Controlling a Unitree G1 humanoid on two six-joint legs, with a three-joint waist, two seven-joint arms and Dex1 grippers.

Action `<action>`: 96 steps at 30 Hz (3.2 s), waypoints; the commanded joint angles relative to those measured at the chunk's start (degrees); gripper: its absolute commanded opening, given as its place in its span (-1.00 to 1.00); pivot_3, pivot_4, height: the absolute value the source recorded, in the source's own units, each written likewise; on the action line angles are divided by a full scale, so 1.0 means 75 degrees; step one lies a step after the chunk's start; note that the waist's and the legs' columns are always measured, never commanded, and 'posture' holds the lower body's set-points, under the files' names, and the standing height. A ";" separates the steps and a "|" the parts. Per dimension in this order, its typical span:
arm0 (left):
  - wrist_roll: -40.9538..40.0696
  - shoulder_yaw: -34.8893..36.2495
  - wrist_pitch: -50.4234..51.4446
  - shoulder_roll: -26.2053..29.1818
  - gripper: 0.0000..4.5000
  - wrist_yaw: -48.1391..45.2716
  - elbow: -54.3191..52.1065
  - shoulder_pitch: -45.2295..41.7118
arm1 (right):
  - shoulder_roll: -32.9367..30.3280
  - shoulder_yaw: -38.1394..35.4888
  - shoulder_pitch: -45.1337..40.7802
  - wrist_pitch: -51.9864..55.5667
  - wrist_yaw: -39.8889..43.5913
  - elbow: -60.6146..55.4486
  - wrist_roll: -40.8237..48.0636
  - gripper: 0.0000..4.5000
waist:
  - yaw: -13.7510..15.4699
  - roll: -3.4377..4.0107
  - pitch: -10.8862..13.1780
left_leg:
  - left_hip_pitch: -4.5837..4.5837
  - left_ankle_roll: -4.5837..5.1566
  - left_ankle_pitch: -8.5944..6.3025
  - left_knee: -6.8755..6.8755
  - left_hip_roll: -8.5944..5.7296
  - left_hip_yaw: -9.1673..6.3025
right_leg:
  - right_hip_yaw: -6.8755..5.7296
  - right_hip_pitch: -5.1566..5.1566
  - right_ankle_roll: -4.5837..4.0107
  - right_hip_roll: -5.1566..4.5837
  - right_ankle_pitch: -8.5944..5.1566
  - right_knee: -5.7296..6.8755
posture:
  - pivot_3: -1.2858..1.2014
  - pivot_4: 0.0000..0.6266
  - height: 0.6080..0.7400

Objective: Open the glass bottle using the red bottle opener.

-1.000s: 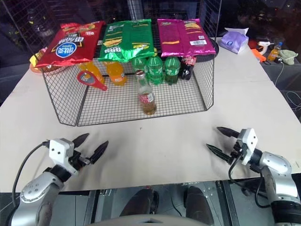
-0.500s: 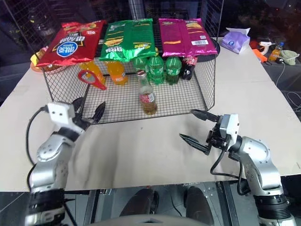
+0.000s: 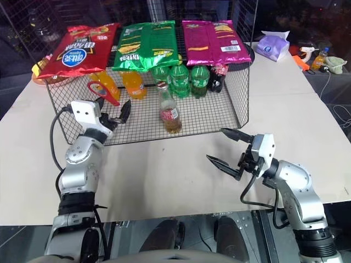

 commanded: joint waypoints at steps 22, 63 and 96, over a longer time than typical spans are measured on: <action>-0.0096 0.0326 -0.0333 0.0022 1.00 0.0684 -0.0437 -0.0456 | 0.0052 -0.0009 0.0147 -0.0529 0.0015 0.0251 -0.0303 0.97 | -0.0001 -0.0001 0.0000 | -0.0001 0.0000 0.0000 0.0005 0.0000 0.0003 | 0.0004 -0.0003 0.0000 0.0012 0.0000 0.0006 | 0.03 -0.52 1.00; -0.0230 0.0302 0.0492 0.0306 0.04 0.0612 -0.2200 0.0304 | 0.0166 -0.0044 0.0167 -0.0970 -0.0011 0.0738 -0.0575 1.00 | -0.0012 -0.0001 -0.0001 | 0.0001 -0.0002 0.0001 0.0013 0.0002 0.0008 | 0.0014 -0.0005 0.0000 0.0029 0.0000 0.0017 | 0.03 -0.52 1.00; -0.3635 -0.2089 0.3960 -0.0771 0.04 -0.0901 -0.4503 0.1214 | -0.0379 0.1170 -0.0343 0.3228 -0.2228 -0.1284 -0.1588 1.00 | 0.0035 -0.0006 -0.0001 | 0.0002 -0.0002 0.0001 0.0037 -0.0006 0.0009 | 0.0015 0.0006 0.0000 0.0034 0.0000 0.0031 | 0.03 -0.52 1.00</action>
